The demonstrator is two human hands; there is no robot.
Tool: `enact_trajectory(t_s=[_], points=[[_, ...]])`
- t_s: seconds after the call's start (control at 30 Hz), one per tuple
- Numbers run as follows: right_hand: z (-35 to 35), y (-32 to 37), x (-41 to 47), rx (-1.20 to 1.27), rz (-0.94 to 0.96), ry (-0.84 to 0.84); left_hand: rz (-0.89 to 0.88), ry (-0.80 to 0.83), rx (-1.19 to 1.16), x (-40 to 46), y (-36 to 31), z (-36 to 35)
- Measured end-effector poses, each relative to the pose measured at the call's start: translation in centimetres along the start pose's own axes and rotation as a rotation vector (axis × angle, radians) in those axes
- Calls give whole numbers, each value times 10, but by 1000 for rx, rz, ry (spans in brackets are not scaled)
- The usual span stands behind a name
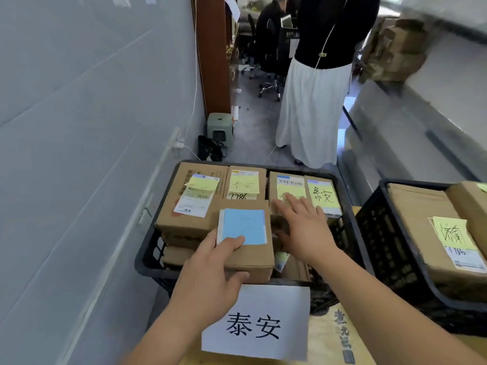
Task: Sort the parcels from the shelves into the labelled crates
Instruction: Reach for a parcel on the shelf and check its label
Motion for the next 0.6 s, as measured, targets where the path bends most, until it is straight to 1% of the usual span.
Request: enact_trajectory(t_s=[0.13,0.27,0.4,0.6], points=[[-8,-4,5,-24,-33,-9,29,17,25,11,3,3],[-8,-15,11,-46,-22,-43,36,85,84,16,13,-6],[-11,-22,12,-66,7,-79,54,74,92,18,17,-9],[-10,-29,11,-114,34,-110,140,93,159,18,5,-15]])
Point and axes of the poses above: each hand's wrist, its own x-axis towards the middle knuckle, its own z-axis out of the back of the hand, y = z × x, the point moved 1 cm from there along x, towards the middle knuckle, and after that the axes turned 15 degrees about z, right-handed, at the moved point
